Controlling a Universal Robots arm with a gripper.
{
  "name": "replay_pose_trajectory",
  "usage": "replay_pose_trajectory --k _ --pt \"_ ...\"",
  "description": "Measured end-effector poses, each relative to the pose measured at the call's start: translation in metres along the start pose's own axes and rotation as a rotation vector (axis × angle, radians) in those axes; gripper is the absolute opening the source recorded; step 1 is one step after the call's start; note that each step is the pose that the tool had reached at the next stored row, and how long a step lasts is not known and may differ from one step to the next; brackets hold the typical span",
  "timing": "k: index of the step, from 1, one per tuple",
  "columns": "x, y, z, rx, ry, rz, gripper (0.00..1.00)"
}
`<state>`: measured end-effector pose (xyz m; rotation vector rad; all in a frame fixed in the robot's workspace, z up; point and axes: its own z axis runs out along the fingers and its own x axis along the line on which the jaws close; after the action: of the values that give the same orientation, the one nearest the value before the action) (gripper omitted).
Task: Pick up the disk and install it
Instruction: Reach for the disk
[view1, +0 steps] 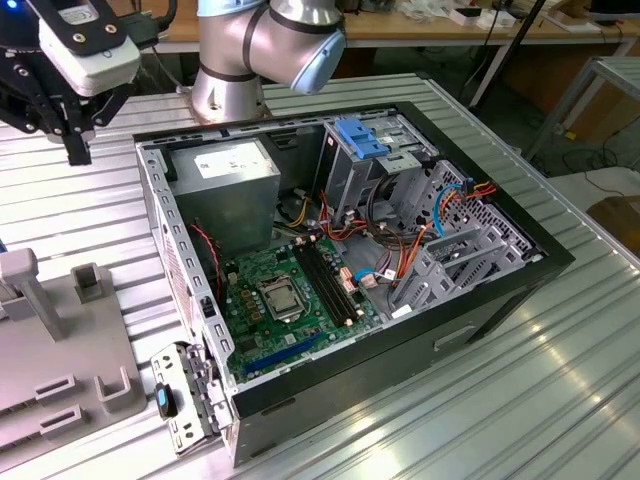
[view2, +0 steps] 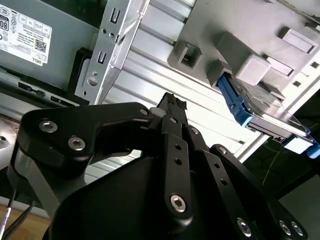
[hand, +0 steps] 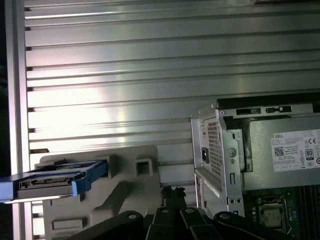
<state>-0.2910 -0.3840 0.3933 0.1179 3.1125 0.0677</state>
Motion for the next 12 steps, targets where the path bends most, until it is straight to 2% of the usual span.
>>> replay_pose_trajectory --k 6,10,12 --pt "0.0205 0.0006 -0.0005 0.0001 0.0000 0.000 0.11" --pt "0.0397 0.0013 -0.0009 0.0001 0.0000 0.000 0.11" --pt "0.0462 0.0011 -0.0011 0.0001 0.0001 0.000 0.11"
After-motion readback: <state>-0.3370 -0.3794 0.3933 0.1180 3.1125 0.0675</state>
